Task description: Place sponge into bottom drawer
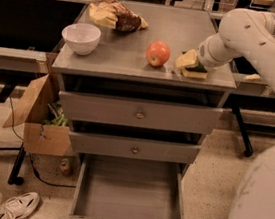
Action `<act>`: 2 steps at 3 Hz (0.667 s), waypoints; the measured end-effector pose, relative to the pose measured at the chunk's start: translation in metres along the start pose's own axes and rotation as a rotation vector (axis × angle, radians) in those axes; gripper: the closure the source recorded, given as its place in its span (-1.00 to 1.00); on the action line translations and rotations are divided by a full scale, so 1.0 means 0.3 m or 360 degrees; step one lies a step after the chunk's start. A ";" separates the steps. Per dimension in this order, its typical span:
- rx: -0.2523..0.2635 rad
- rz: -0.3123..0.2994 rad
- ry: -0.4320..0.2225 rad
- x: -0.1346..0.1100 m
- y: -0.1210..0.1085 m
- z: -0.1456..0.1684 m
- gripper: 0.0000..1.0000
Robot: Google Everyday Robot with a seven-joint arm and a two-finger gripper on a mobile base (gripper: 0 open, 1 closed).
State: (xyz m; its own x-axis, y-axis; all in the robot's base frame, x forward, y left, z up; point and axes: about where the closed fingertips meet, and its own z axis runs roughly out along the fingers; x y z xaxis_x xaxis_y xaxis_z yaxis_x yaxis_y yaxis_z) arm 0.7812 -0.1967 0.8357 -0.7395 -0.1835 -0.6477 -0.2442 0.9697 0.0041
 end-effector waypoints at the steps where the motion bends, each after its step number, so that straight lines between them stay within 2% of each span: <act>1: 0.0014 0.0004 0.0010 -0.003 -0.023 0.022 -0.17; 2: 0.0046 0.0015 -0.0017 -0.002 -0.070 -0.007 0.30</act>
Offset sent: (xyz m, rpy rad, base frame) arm 0.0007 -0.0425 0.0159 -0.0202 -0.0474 -0.0540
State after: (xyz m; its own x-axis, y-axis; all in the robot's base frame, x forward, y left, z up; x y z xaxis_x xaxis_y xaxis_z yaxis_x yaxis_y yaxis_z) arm 0.7854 -0.2173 0.8376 -0.7347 -0.1728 -0.6560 -0.2190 0.9757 -0.0118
